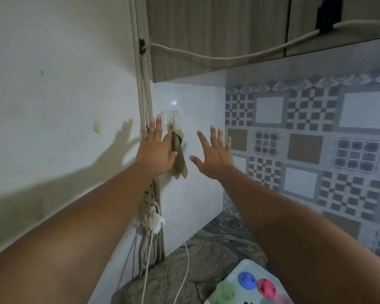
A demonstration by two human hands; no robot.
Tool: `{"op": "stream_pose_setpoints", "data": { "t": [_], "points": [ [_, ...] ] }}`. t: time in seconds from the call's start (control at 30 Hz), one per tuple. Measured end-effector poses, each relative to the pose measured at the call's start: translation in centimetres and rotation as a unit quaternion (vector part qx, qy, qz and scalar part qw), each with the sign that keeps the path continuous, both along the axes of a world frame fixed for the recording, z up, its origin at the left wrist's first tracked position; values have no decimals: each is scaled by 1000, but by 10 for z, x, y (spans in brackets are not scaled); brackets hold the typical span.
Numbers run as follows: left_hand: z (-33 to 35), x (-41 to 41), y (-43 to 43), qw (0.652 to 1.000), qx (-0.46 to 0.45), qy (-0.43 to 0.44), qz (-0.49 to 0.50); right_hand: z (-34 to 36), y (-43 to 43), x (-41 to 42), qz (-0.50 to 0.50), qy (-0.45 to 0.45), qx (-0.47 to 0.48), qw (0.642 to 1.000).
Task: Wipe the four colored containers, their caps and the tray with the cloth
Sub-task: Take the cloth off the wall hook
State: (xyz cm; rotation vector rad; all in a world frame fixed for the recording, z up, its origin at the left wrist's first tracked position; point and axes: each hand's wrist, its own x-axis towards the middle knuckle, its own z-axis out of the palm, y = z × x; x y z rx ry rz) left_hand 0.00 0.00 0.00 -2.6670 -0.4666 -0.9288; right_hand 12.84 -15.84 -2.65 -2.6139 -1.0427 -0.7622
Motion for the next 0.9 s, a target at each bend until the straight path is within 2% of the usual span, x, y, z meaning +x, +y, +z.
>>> {"op": "stream_pose_setpoints", "data": {
  "t": [0.13, 0.33, 0.47, 0.63, 0.83, 0.9],
  "points": [
    [13, 35, 13, 995, 24, -26, 95, 13, 29, 26, 24, 7, 19, 999],
    [10, 76, 30, 980, 29, -24, 194, 15, 85, 66, 65, 90, 61, 992],
    [7, 96, 34, 981, 54, -23, 186, 9, 118, 81, 115, 155, 124, 973],
    [12, 101, 54, 983, 73, -31, 168, 5, 124, 88, 131, 138, 230, 954],
    [9, 99, 51, 991, 58, -43, 116, 8, 121, 85, 206, 160, 277, 925],
    [8, 103, 52, 988, 56, -42, 134, 9, 125, 85, 208, 154, 294, 920]
  ]
}}
